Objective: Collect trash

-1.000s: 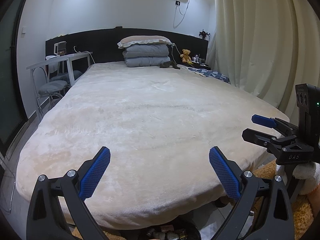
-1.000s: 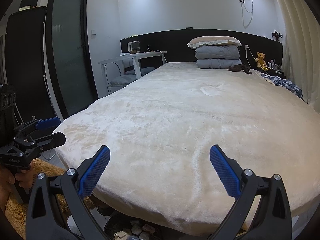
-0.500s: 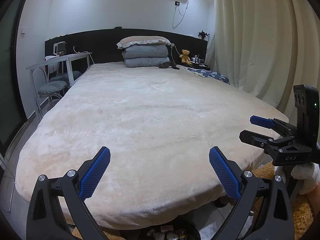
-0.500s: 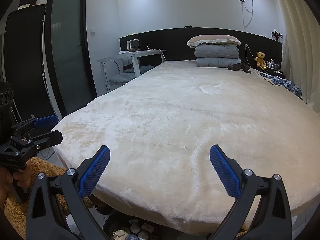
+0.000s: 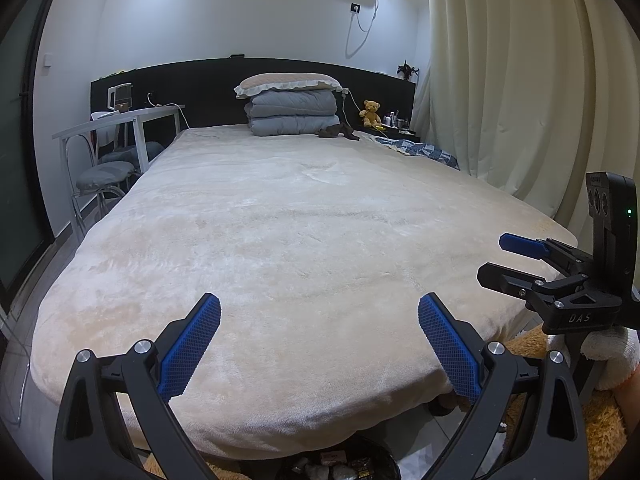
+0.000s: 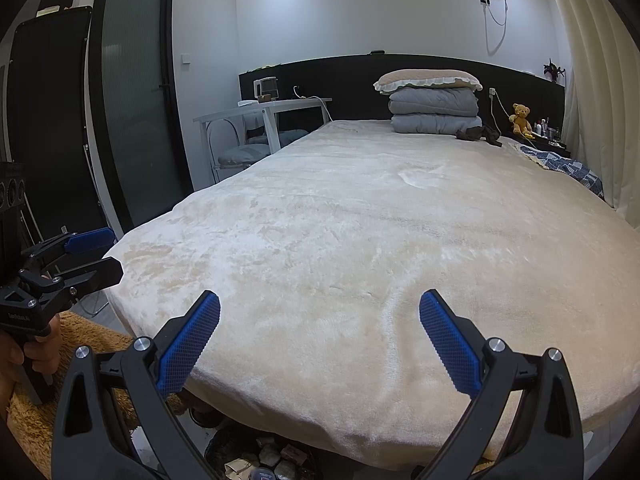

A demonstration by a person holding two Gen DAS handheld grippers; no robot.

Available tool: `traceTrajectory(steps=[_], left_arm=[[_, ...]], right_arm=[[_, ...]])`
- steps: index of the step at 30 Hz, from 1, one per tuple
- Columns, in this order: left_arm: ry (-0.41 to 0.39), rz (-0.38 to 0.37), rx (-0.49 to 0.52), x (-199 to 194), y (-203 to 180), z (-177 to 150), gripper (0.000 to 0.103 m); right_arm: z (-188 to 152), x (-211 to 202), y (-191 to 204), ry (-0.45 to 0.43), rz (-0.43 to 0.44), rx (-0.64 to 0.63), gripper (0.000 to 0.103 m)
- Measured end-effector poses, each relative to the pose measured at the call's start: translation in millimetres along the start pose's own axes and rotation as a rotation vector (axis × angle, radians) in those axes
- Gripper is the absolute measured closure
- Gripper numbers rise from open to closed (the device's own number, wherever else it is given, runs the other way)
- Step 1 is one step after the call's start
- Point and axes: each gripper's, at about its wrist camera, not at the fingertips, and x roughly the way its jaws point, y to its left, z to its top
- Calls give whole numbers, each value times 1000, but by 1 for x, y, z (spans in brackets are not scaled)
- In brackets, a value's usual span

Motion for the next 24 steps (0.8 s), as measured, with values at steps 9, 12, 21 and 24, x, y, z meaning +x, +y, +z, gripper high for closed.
traceTrajectory(steps=[9,12,21,24], left_arm=[[-1,0,-1,0,0,0,7],[-1,-1,0,-1,0,0,7],[-1,-2,-1,-1,0,0,7],[-2,-1,0,0,0,0,7]], right_arm=[[-1,0,0,1,-3,-2,4],[-1,0,-1,2,-3,-3,4],[-1,1,-1,3,-3,-4,4],[-1,1,-1,3,-4,-4,4]])
